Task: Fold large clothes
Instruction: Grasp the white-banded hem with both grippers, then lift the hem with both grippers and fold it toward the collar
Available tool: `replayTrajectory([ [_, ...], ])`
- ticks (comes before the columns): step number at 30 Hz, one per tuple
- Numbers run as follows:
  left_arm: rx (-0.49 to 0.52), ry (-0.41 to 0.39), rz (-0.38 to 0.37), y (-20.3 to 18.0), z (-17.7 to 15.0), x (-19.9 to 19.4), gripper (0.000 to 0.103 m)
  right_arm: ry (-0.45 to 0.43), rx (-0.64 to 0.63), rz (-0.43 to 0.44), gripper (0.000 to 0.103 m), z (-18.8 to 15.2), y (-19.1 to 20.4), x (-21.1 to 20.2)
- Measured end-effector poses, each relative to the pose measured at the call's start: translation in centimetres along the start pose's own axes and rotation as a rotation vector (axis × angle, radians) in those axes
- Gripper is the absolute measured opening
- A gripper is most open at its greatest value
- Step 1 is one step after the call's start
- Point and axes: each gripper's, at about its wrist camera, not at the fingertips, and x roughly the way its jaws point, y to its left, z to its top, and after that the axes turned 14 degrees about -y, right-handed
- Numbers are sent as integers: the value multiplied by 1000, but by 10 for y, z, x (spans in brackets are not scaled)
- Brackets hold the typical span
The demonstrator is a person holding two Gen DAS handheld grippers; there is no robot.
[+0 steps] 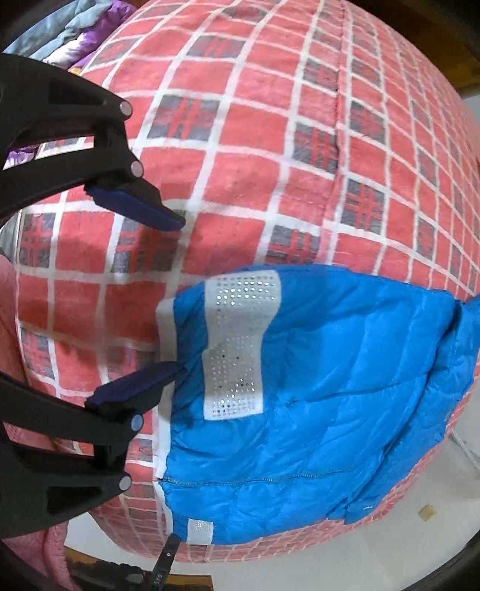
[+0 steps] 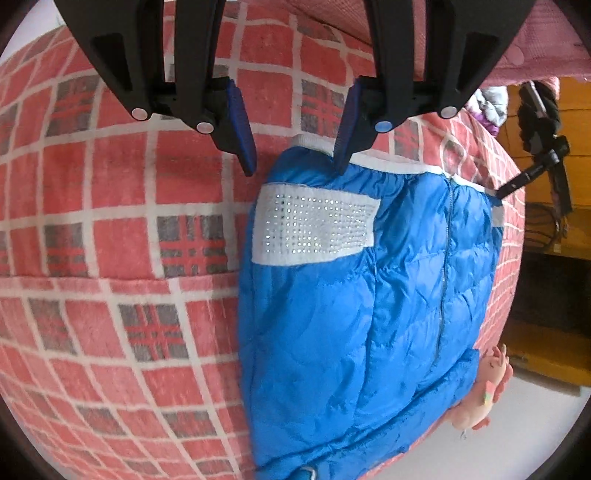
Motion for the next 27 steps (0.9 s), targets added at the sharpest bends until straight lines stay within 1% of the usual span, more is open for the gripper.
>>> replayTrajectory([
  [3, -9, 2, -14, 0, -1, 7, 72, 1, 7, 0, 43, -1, -3, 6],
  [7, -43, 9, -51, 4, -1, 17, 72, 7, 18, 11, 44, -1, -6, 14],
  [9, -40, 8, -59, 3, 0, 19, 72, 6, 18, 14, 41, 0, -7, 16],
  [10, -40, 11, -60, 1, 2, 21, 72, 7, 21, 22, 35, 0, -7, 17],
  [11, -42, 9, -66, -1, 3, 22, 68, 7, 24, 32, 29, 0, -7, 17],
  [12, -45, 9, -74, -1, 5, 22, 59, 7, 23, 38, 26, 1, -8, 16],
  [13, -52, 15, -94, -3, 6, 22, 54, 1, 15, 42, 21, 1, -7, 14],
  [14, -59, 21, -119, -6, 7, 23, 41, -4, 6, 41, 17, 1, -5, 13],
  [15, -68, 29, -142, -8, 8, 23, 34, -8, -5, 41, 15, 2, -3, 11],
  [16, -66, 29, -140, -10, 10, 24, 33, -11, -8, 42, 13, 1, -1, 10],
  [18, -46, 25, -138, -16, 11, 24, 25, -17, -12, 54, 11, 2, 0, 7],
  [19, -43, 23, -143, -17, 11, 24, 23, -19, -12, 57, 10, 2, 0, 6],
  [21, -54, 22, -153, -17, 11, 24, 14, -20, -8, 60, 10, 1, 1, 6],
  [24, -74, 21, -160, -16, 10, 22, 9, -18, 15, 63, 9, 2, -2, 5],
  [27, -66, -12, -175, -16, 16, 6, 7, -54, 6, 97, 8, 6, 1, -8],
])
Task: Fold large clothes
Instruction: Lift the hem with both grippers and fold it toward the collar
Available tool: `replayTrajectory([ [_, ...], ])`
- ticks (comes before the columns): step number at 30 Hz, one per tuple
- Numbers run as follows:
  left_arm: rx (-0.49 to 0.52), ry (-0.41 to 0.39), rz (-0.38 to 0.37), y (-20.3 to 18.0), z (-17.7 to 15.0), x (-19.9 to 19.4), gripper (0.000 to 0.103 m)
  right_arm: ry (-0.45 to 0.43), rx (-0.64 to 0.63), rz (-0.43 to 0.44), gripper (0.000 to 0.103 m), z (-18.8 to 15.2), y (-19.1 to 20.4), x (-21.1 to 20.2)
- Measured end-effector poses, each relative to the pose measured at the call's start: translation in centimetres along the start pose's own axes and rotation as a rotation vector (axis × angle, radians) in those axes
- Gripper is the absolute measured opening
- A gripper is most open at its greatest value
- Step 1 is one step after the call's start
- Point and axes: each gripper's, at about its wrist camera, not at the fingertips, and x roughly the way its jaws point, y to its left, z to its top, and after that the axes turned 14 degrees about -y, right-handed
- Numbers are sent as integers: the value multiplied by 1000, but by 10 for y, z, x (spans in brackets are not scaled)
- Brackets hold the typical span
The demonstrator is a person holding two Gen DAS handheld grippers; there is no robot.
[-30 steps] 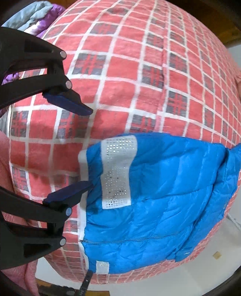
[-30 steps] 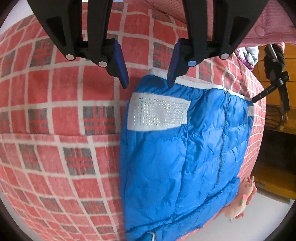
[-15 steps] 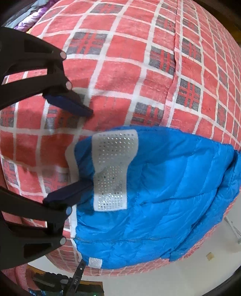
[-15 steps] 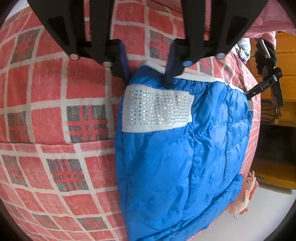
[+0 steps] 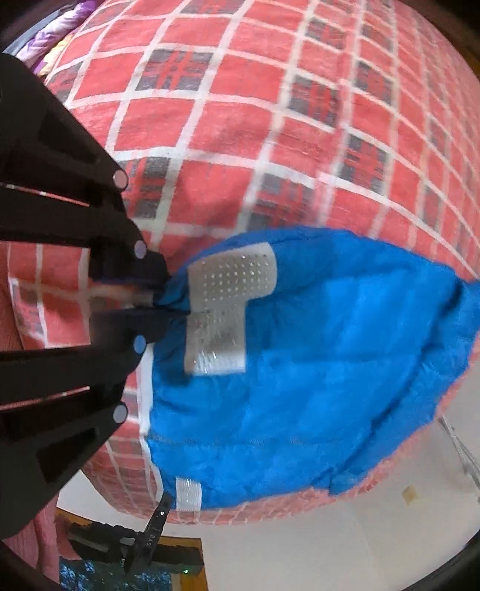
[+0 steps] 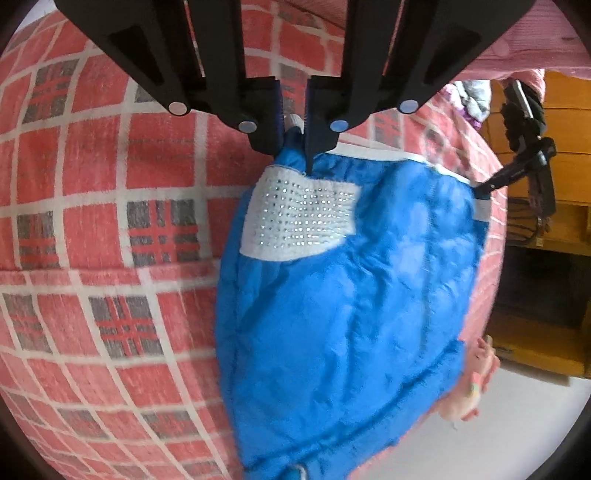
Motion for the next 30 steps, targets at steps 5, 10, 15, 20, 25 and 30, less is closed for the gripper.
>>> replayTrajectory([
  [5, 66, 33, 37, -2, -3, 13, 7, 59, -33, -71, 7, -5, -5, 18],
  [10, 47, 30, 47, 1, -9, 20, 6, 56, -4, -70, 7, -5, -7, 18],
  [15, 19, -31, -31, -13, 13, -8, 6, 0, 13, 8, 6, 16, 7, -12],
  [20, 44, -128, -87, -40, 57, -35, 6, -74, -17, 63, 5, 61, 24, -41],
  [25, 96, -196, -101, -59, 112, -30, 6, -113, -35, 65, 5, 116, 22, -45],
  [30, 93, -219, -88, -63, 165, -6, 6, -120, 22, 68, 5, 175, 15, -22],
])
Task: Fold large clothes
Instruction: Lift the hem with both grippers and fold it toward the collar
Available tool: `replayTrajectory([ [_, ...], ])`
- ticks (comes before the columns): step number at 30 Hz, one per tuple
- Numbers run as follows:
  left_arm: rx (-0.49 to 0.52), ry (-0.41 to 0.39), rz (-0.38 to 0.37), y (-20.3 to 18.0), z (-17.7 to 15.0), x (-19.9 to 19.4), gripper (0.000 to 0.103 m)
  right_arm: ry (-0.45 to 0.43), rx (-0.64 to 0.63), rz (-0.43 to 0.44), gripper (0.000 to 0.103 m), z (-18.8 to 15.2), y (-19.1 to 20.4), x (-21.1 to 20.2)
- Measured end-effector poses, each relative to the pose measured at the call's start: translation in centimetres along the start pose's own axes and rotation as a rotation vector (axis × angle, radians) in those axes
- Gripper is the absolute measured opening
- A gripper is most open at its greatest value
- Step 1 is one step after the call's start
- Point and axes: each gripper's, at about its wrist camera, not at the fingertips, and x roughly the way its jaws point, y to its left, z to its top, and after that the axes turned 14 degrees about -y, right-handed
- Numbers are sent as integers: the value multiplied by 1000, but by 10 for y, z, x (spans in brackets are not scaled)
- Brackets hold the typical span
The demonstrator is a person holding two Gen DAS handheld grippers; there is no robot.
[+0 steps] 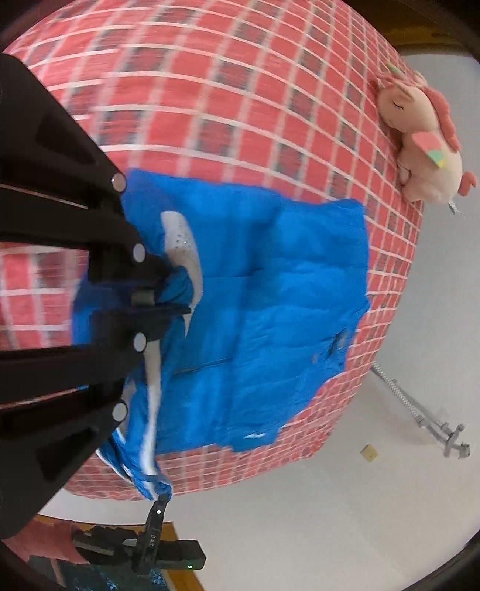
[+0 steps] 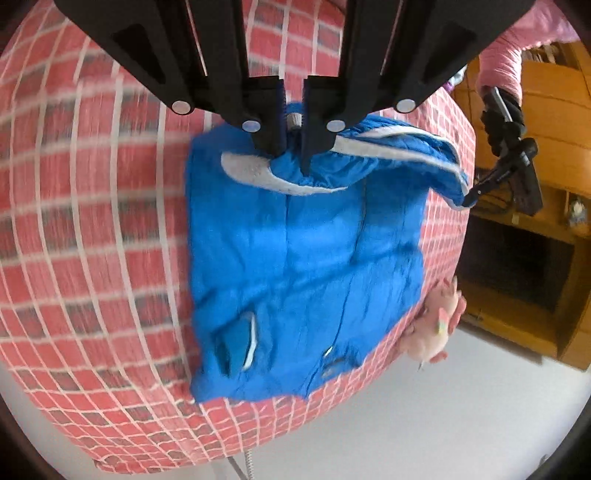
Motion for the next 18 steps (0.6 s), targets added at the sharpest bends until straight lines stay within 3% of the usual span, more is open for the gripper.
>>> replayTrajectory([
  [11, 30, -1, 36, 3, 82, 116, 6, 32, 72, -67, 5, 95, -26, 88],
  [18, 74, 27, 91, 8, 95, 172, 7, 42, 74, -116, 5, 125, -37, 128],
])
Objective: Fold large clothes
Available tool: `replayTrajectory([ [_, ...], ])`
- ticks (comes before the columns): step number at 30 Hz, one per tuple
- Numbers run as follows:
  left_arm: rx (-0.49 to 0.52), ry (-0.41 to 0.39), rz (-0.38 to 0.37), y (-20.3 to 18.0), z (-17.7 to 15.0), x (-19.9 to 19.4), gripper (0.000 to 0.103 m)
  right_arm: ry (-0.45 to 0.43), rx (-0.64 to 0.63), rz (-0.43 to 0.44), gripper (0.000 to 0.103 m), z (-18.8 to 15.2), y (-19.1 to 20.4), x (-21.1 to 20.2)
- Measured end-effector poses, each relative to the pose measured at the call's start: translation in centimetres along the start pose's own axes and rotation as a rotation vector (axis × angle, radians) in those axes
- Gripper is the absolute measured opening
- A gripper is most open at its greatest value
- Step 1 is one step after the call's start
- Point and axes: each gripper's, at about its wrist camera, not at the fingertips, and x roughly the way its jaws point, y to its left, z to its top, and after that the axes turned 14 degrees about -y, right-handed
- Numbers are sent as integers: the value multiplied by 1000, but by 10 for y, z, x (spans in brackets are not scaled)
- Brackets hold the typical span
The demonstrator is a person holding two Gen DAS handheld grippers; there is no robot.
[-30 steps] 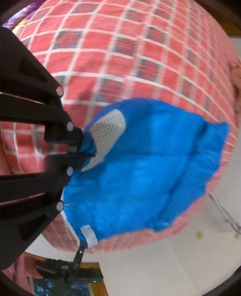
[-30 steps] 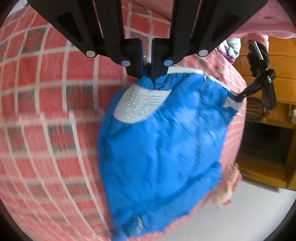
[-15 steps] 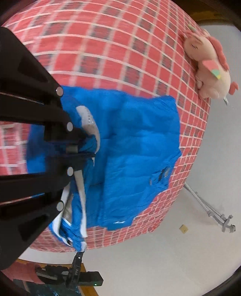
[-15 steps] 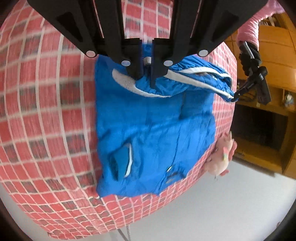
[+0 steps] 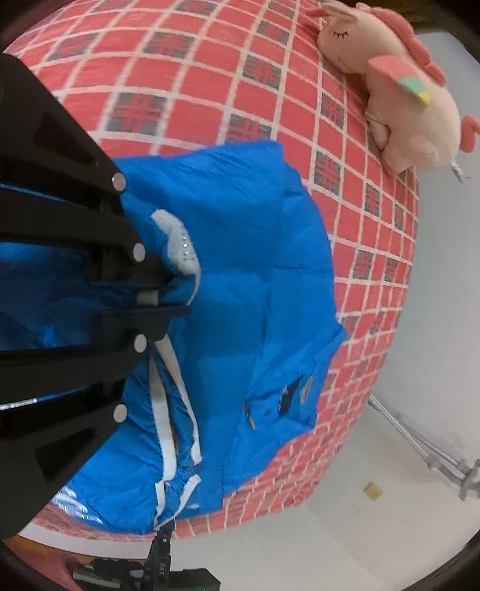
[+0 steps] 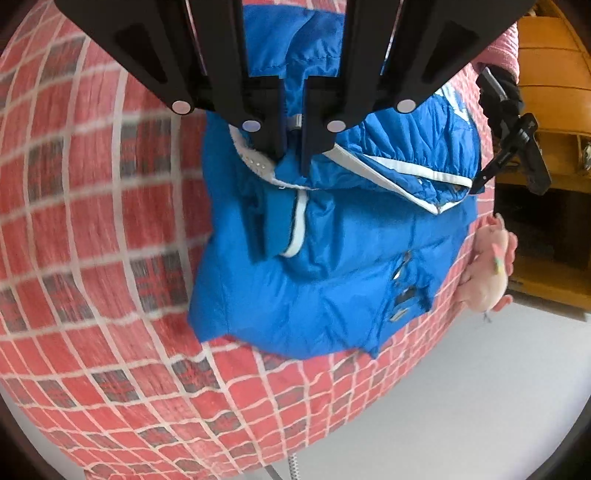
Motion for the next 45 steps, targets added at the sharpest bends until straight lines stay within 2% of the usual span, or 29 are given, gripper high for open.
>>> replayTrajectory([
  [4, 3, 11, 5, 5, -1, 19, 8, 8, 4, -7, 5, 5, -4, 14],
  [10, 3, 22, 11, 6, 0, 23, 10, 16, -4, -26, 5, 4, -1, 14],
  [13, -5, 38, 8, 4, 4, 15, 11, 18, -4, -13, 12, 3, 5, 6],
  [15, 0, 46, -6, 1, 6, 2, 17, 16, -7, 9, 17, 1, 9, -4],
  [16, 1, 42, -13, 0, 6, -3, 23, 16, -11, 24, 25, 0, 11, -10],
  [17, 0, 32, -27, -1, 7, -12, 45, 14, -17, 41, 51, 0, 12, -16],
  [18, 4, 13, -47, -2, 7, -27, 65, -16, -39, 36, 66, -1, 16, -27],
  [19, 14, -5, -55, -3, 7, -37, 67, -43, -69, 24, 77, -2, 19, -36],
  [21, 63, -45, -28, -5, 5, -58, 68, -60, -125, 6, 77, -6, 23, -49],
  [24, 141, -80, 66, -2, 0, -70, 75, -47, -165, -35, 77, -13, 21, -50],
  [26, 157, -48, 116, 7, -8, -62, 75, -26, -174, -65, 77, -18, 17, -43],
  [29, 143, 8, 115, 16, -19, -45, 75, 33, -174, -58, 75, -29, 13, -22],
  [30, 146, 15, 120, 16, -23, -42, 75, 42, -179, -58, 72, -33, 12, -18],
  [31, 146, 16, 122, 17, -26, -39, 75, 54, -183, -56, 54, -37, 13, -13],
  [32, 145, 16, 121, 16, -28, -38, 70, 59, -186, -58, 40, -39, 14, -11],
  [33, 143, 14, 118, 15, -29, -36, 52, 54, -196, -63, 33, -41, 16, -10],
  [34, 139, 19, 92, 12, -31, -36, 43, 44, -212, -65, 23, -43, 19, -13],
  [36, 160, 5, 96, 5, -32, -40, 13, 14, -248, -72, 15, -45, 27, -22],
  [38, 170, -27, 83, -2, -29, -50, 7, -23, -288, -78, 10, -46, 36, -37],
  [41, 164, -97, 61, -9, -18, -68, 5, -66, -292, -51, 9, -39, 44, -56],
  [45, 132, -188, 38, -17, 12, -84, 4, -140, -281, -8, 9, -9, 57, -76],
])
